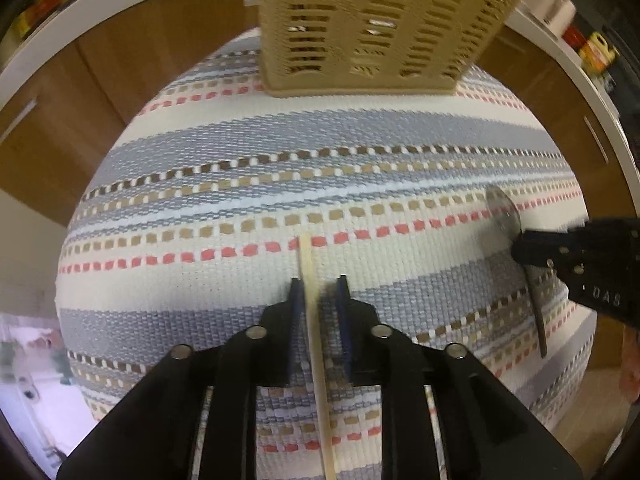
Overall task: Organize utensils
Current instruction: 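Lift the held chopstick and silver spoon and carry them over the caddy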
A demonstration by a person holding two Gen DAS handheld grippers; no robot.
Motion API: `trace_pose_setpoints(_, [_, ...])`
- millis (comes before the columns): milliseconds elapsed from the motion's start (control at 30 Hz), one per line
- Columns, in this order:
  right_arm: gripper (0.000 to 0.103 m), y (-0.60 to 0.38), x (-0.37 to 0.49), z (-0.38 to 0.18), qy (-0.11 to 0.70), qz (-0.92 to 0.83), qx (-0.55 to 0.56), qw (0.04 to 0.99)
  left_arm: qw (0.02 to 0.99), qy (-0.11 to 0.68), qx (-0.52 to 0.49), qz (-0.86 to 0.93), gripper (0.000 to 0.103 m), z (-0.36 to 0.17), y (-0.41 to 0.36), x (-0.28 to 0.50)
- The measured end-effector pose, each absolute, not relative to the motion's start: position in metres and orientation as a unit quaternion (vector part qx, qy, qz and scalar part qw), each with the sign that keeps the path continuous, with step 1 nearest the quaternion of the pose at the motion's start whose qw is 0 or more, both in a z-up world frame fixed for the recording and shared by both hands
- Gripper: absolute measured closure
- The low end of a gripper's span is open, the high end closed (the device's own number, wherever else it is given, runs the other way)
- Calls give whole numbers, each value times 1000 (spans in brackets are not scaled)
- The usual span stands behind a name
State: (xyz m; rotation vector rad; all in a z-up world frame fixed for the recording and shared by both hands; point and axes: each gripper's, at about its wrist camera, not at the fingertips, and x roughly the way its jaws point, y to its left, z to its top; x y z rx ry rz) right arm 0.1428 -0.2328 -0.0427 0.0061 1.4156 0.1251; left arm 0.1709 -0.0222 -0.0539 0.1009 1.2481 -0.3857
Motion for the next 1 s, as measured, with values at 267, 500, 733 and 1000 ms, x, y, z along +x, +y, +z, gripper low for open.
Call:
trace_pose_setpoints(267, [85,-212,157,-47,655,61,-11,753,768,596,123,-198,79,-59,-54,181])
trace_pose_setpoints(500, [93,-185,151,-49,631,62,-75,770,781,583,124,-184,99,-59,-60,180])
trace_pose_setpoints(733, [93,-183,130,-24,571,107,-50,812,836,511,36,-197,99,-22,-36,172])
trace_pose_setpoints(1000, [93,-201,106,38,473,149,16,868,906,361,-28,-218,99,55,-17,147])
